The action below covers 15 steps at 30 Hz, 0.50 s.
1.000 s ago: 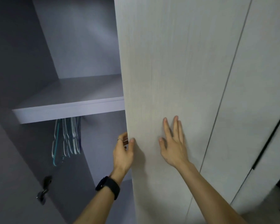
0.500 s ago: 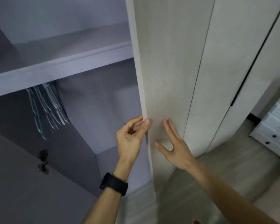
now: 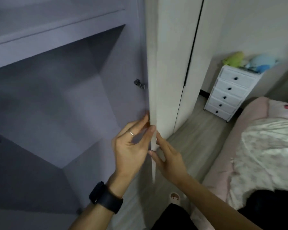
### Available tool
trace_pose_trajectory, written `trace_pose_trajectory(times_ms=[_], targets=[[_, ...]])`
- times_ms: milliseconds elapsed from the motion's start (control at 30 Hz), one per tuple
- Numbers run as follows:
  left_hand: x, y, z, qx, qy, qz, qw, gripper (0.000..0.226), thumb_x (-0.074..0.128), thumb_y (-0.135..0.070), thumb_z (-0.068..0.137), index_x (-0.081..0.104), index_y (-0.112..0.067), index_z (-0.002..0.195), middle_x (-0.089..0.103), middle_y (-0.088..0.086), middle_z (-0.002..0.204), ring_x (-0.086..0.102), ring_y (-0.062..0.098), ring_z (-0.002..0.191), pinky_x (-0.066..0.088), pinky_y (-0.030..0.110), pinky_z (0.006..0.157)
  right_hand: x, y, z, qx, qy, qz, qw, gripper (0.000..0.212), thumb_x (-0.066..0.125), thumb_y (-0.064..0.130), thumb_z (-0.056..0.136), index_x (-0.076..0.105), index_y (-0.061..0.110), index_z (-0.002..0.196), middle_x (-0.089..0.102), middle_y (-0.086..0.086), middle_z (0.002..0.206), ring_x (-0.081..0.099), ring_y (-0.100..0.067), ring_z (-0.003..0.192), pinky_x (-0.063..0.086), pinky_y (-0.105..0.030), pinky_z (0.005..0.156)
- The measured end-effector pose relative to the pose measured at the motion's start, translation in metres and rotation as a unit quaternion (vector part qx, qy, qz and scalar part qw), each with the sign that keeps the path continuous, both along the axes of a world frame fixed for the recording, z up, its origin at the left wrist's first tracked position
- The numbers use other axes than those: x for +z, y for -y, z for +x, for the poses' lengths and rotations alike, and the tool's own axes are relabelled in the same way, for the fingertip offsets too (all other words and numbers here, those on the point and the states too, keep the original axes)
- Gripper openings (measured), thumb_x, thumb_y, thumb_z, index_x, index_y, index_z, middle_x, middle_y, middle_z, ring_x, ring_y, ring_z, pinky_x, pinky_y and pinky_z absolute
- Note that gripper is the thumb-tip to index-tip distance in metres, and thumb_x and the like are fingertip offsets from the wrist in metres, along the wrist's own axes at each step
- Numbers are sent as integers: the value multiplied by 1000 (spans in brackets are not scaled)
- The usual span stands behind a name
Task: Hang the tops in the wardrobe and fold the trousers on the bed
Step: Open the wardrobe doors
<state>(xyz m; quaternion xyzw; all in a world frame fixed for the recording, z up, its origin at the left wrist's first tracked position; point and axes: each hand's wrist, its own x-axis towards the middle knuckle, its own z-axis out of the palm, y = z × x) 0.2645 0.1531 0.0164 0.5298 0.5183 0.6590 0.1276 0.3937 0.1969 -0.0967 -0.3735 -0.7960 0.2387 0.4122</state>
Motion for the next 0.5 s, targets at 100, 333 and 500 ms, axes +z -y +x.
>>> trace_pose_trajectory(times_ms=[100, 333, 500], targets=[[-10, -23, 24, -20, -138, -1, 990, 47, 65, -21, 99, 52, -20, 144, 56, -3, 144, 52, 4, 132, 41, 18, 108, 5, -3, 29, -45, -14, -6, 999, 68, 64, 24, 99, 29, 20, 157, 66, -6, 128, 66, -9, 103, 55, -20, 90], [-51, -96, 66, -90, -435, 15, 896, 77, 49, -33, 103, 1, -28, 162, 8, 9, 169, 11, 26, 156, 17, 58, 121, 18, -30, 97, -166, -8, -95, 981, 47, 54, 22, 103, 44, 20, 149, 71, 8, 112, 71, -9, 92, 59, -30, 85], [-66, -159, 77, -75, -541, 54, 836, 72, 48, -36, 102, 8, -28, 162, 2, 7, 170, 8, 30, 156, 11, 67, 119, 15, -64, 122, -243, -16, -100, 965, 35, 55, 23, 105, 48, 24, 139, 59, 31, 85, 61, 4, 75, 47, -18, 67]])
